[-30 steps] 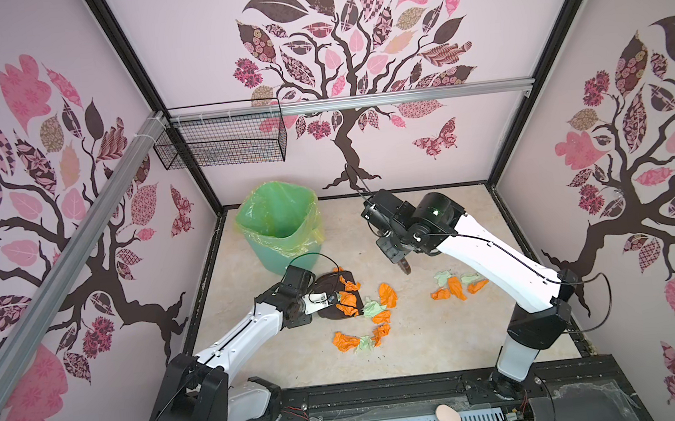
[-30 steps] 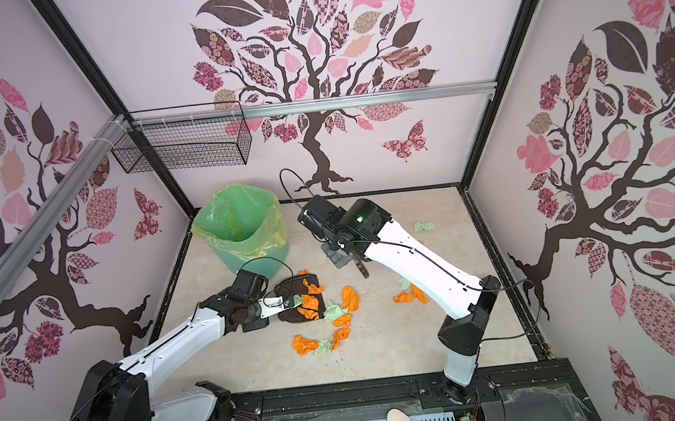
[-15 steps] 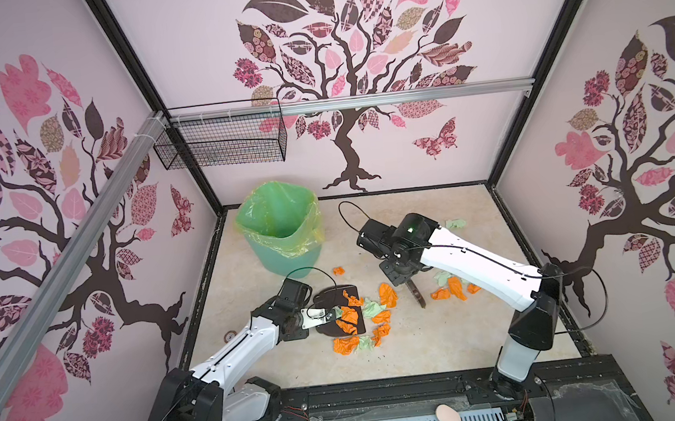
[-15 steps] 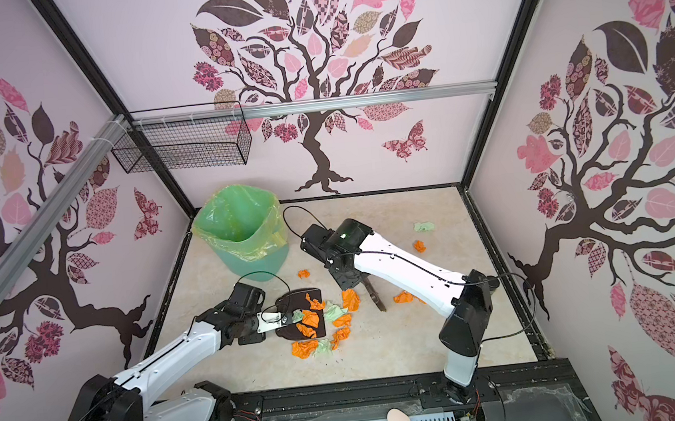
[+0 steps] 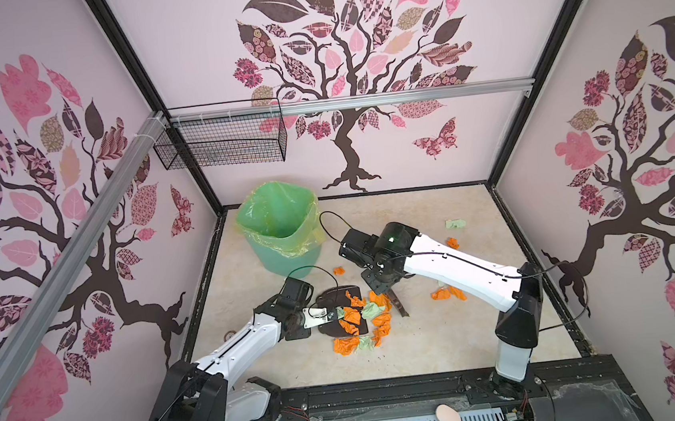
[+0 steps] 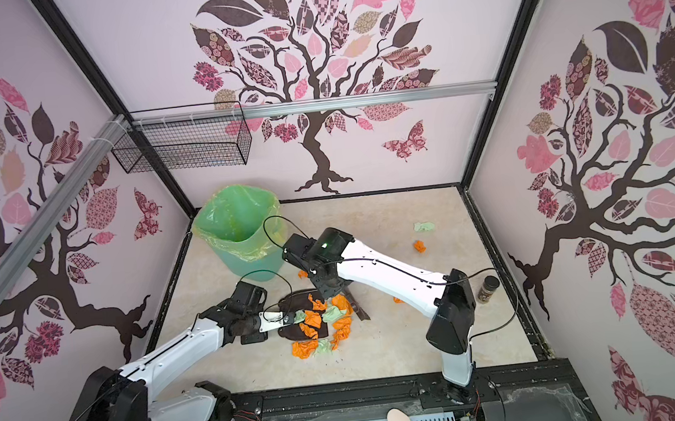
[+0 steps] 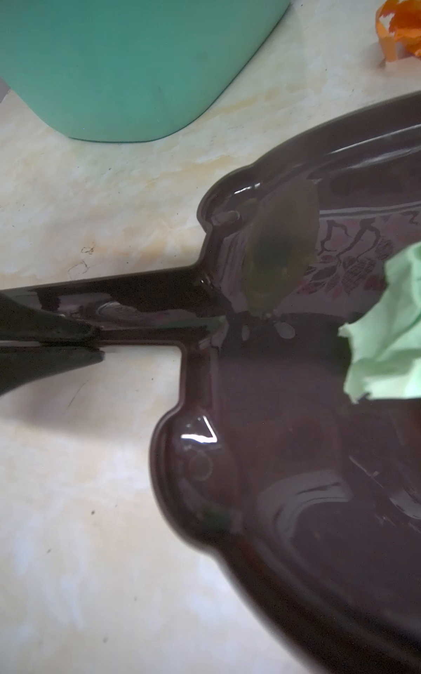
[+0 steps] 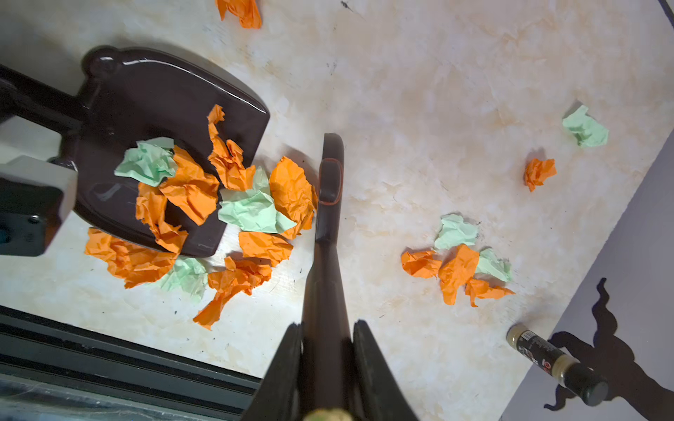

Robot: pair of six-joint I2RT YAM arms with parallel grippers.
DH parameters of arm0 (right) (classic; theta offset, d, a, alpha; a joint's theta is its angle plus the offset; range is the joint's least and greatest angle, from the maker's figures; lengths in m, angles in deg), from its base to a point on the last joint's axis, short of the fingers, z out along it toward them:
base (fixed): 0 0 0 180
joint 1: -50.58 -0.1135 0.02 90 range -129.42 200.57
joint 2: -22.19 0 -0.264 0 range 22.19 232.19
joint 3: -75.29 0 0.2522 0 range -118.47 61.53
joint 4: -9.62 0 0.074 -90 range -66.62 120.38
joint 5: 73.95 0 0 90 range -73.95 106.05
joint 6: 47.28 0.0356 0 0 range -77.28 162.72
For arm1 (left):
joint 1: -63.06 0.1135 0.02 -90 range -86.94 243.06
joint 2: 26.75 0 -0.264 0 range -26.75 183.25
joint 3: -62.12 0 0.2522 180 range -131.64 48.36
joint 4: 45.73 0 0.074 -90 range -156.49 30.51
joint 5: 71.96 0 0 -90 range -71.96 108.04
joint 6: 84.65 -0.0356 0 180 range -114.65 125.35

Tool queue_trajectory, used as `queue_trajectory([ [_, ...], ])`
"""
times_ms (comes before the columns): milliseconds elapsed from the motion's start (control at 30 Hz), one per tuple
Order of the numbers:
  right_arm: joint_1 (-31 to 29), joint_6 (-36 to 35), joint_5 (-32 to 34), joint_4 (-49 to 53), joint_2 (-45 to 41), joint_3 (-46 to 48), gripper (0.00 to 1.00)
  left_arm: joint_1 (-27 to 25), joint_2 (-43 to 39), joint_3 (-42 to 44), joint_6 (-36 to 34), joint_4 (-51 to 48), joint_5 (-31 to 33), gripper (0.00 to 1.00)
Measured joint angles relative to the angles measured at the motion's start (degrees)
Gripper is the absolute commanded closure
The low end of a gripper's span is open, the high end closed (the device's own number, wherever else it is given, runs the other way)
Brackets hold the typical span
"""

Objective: Sweep away the paper scraps from the table
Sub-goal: 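Sweep scraps into the dustpan with the brush in the right gripper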

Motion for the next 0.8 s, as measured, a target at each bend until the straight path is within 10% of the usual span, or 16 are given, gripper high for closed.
queue_trajectory([
  [467,-1.3,0.0,-6.4,-5.4,2.1,-5.7,1.00,0.0,3.1,-2.9,2.3,0.6,-0.9,1.00],
  [800,0.2,0.2,0.8,-3.6,0.8,-8.7,1.00,0.0,1.9,-6.7,4.3,-2.1,-2.8,1.00],
])
